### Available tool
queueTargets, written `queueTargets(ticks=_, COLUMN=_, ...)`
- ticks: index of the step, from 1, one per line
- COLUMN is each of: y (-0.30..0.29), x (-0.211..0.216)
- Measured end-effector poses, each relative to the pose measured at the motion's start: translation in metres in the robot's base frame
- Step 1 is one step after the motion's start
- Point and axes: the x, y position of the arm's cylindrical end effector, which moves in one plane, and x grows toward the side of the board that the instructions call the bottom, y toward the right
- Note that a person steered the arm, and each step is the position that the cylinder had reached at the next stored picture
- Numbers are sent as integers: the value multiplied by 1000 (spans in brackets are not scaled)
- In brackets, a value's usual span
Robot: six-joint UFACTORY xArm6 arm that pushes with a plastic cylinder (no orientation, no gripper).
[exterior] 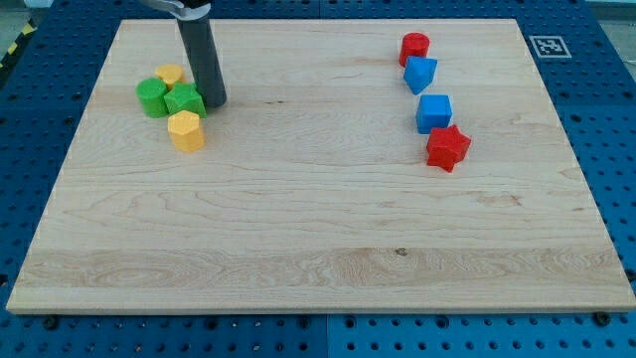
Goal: Move your arm to the top right side of the red circle
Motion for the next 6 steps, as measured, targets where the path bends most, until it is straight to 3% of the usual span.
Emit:
queueTargets(ticks=2, y=61, x=-1)
queueTargets(ticks=4, y=113, x=-82)
queueTargets(ticks=6, y=255, x=-143)
